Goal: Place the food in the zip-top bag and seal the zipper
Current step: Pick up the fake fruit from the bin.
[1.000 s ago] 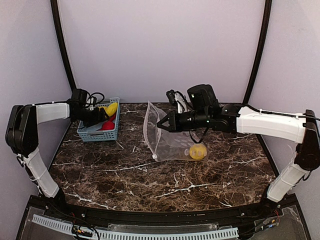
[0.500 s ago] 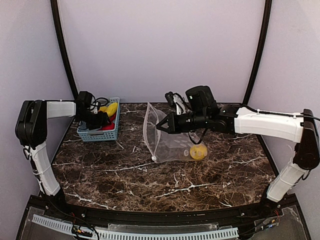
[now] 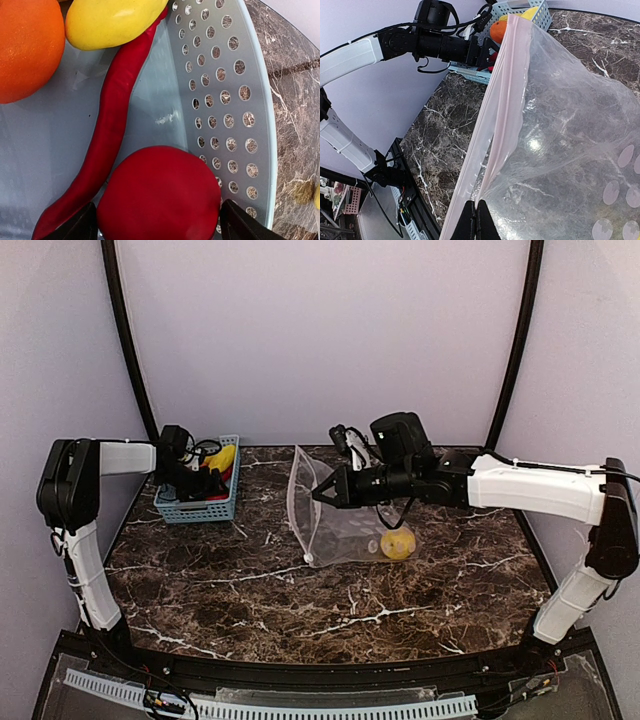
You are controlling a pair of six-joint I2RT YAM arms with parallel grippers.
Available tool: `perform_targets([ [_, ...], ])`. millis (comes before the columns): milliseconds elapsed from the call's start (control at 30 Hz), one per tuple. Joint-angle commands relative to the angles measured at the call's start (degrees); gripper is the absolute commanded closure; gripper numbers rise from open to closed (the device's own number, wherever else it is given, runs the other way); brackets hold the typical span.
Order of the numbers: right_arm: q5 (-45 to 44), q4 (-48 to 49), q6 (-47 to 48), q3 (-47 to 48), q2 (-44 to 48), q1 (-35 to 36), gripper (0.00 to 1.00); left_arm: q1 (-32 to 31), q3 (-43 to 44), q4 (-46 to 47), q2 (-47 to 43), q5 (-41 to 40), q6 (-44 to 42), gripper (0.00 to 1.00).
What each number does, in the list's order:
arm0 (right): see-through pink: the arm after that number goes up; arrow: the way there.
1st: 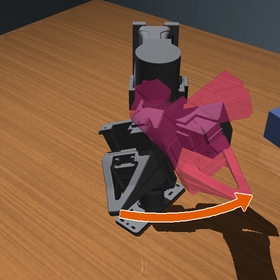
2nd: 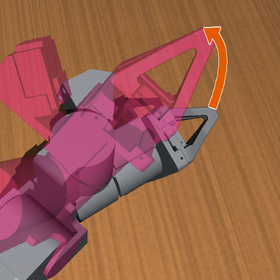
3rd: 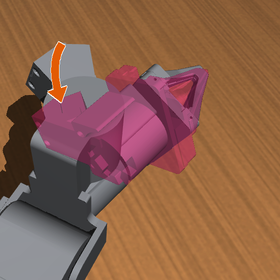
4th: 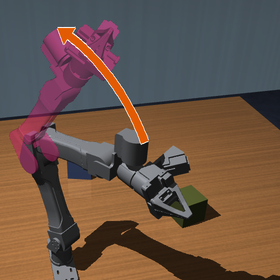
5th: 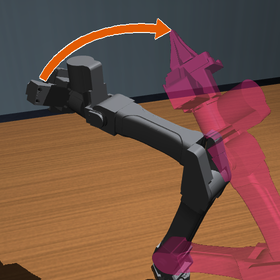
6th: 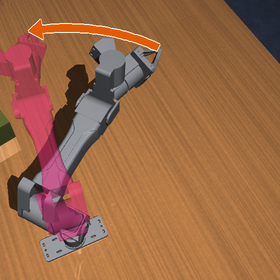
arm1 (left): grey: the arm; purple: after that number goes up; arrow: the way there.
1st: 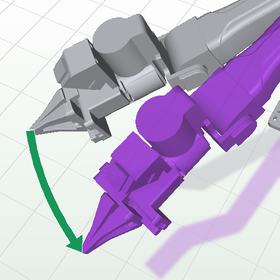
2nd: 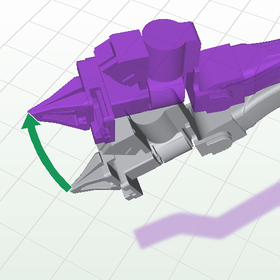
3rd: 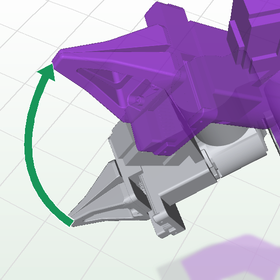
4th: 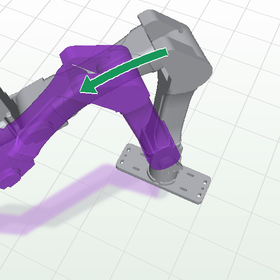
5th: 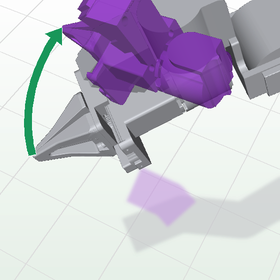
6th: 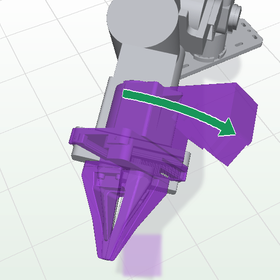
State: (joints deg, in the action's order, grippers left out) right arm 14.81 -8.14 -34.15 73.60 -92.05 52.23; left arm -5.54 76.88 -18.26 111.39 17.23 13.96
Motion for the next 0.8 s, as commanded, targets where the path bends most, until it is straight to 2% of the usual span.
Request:
perform_targets([
  [0, 0.4, 0.8, 0.4, 0.8, -0.4, 0.1, 1.0, -0.3, 1.2, -3.2, 0.2, -0.8, -1.3, 0.18],
  [133, 0.5, 0.9, 0.3, 0.6, -0.5, 0.1, 1.0, -0.3, 1.4, -3.5, 0.1, -1.2, -1.5, 0.24],
  [467, 0.3, 1.2, 0.1, 0.2, -0.4, 0.1, 1.0, -0.3, 1.3, -3.5, -1.1, -1.7, -1.7, 0.3],
  [767, -0.2, 1.1, -0.2, -0.3, 0.4, 0.1, 1.0, 0.5, -3.1, 1.6, -11.3, -5.1, -1.3, 0.31],
])
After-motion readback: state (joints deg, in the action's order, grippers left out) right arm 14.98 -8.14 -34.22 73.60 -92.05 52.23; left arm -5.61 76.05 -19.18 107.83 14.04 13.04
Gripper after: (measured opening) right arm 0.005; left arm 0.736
